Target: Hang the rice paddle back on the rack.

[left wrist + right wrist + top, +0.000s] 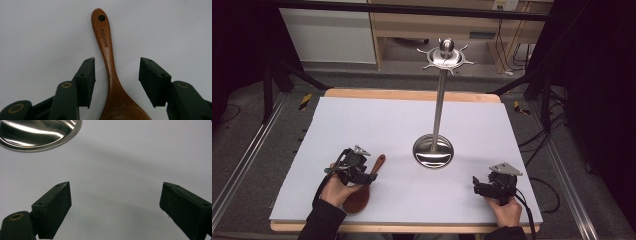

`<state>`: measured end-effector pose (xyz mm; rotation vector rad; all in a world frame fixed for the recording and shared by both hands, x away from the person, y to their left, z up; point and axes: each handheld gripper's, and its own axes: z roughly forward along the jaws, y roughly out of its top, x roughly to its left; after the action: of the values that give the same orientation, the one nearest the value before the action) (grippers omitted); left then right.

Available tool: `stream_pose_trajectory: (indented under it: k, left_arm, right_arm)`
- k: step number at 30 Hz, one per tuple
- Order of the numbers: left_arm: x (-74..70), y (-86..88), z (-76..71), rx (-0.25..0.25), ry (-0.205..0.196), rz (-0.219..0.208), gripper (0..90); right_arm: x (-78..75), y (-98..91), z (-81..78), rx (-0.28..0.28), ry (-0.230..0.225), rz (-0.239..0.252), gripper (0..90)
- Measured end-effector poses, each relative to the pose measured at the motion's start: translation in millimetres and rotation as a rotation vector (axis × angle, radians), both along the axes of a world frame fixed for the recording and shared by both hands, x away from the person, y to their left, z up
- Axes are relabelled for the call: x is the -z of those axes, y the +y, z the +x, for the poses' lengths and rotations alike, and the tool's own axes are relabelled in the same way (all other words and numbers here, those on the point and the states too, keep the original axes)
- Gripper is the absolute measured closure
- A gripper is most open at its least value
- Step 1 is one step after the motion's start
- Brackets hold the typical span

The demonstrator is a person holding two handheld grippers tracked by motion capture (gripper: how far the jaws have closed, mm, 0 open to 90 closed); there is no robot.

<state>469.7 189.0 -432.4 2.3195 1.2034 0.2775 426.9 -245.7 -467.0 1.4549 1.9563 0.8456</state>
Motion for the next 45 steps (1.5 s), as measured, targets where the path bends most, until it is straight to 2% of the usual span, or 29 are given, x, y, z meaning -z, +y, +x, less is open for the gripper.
stream_pose_trajectory:
  k: [3, 9, 10, 13, 18, 25, 35, 36, 40, 45]
  left_arm:
    - [2.5, 0.6, 1.4, -0.003, 0.01, 0.002, 48.3]
    - [7.1, -1.5, 5.8, 0.001, 0.067, 0.021, 54.5]
    - [7.1, -1.5, 5.8, 0.001, 0.067, 0.021, 54.6]
    - [12.6, -4.1, 10.9, -0.004, 0.109, 0.032, 56.5]
    - [17.0, -6.3, 12.1, -0.009, 0.134, 0.039, 61.7]
    - [16.5, -3.5, 12.4, -0.033, 0.152, 0.039, 64.5]
    - [17.5, 0.0, 17.0, -0.068, 0.191, 0.017, 67.6]
    - [17.4, 0.4, 18.3, -0.079, 0.204, 0.013, 67.9]
    - [17.4, 0.8, 18.8, -0.092, 0.204, 0.02, 71.1]
    - [16.6, 1.7, 21.4, -0.085, 0.219, 0.026, 72.6]
  right_arm:
    - [-0.1, 0.0, -0.1, -0.001, -0.001, -0.005, 10.8]
    - [1.2, -0.6, 0.6, 0.001, 0.004, -0.008, 10.8]
    - [1.2, -0.6, 0.6, 0.001, 0.004, -0.008, 10.8]
    - [1.5, -1.0, 1.2, 0.003, 0.01, -0.007, 10.8]
    - [2.0, -0.8, 1.1, 0.004, 0.013, -0.006, 10.8]
    - [2.5, -1.3, 1.8, 0.005, 0.017, -0.006, 10.8]
    - [3.7, -2.9, 2.5, 0.004, 0.021, -0.002, 10.8]
    - [4.0, -2.7, 3.0, 0.006, 0.03, 0.001, 10.8]
    - [5.2, -2.4, 4.2, 0.006, 0.032, -0.003, 10.8]
    - [7.7, 0.1, 5.5, 0.002, 0.053, -0.012, 10.8]
